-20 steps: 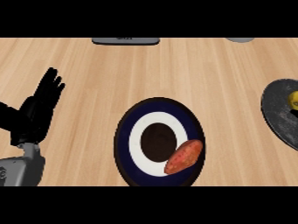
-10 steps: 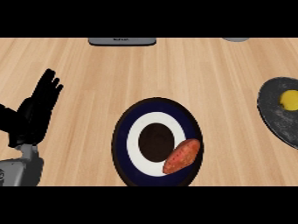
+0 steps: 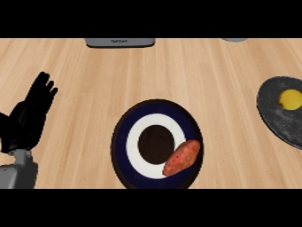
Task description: Pick the lemon from the plate and place it in the pan
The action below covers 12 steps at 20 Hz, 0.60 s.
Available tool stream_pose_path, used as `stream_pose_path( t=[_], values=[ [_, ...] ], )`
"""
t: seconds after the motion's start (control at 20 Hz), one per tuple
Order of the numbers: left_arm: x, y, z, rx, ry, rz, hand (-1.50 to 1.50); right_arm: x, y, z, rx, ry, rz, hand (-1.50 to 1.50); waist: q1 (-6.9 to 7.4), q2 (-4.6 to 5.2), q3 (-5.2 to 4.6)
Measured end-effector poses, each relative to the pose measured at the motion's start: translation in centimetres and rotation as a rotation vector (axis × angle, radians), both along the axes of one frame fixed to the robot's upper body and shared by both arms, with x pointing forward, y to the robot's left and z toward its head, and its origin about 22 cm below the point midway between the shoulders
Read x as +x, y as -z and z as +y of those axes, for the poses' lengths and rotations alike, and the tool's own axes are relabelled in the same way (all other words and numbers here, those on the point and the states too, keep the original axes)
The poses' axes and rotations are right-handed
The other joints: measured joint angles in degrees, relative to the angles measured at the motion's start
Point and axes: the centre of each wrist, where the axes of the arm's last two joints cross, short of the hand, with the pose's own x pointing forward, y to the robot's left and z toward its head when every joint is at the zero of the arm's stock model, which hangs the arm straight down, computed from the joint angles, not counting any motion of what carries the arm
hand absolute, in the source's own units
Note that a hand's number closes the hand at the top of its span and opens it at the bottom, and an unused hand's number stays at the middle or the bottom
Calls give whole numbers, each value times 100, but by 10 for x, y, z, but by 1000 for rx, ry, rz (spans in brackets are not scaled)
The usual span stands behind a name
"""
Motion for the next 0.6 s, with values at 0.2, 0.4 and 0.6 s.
stream_pose_path(
  t=[0.2,0.4,0.6],
  values=[
    [4,0,1,1,0,-4,0,-53,1,-24,62,-60,-46,-150,-11,5,-2],
    [7,6,1,-4,11,-8,0,-87,3,-34,72,-68,-67,-150,37,15,-3],
    [6,-2,-8,1,14,-4,0,-109,-2,-39,51,-50,-54,-150,64,15,-4]
  ],
)
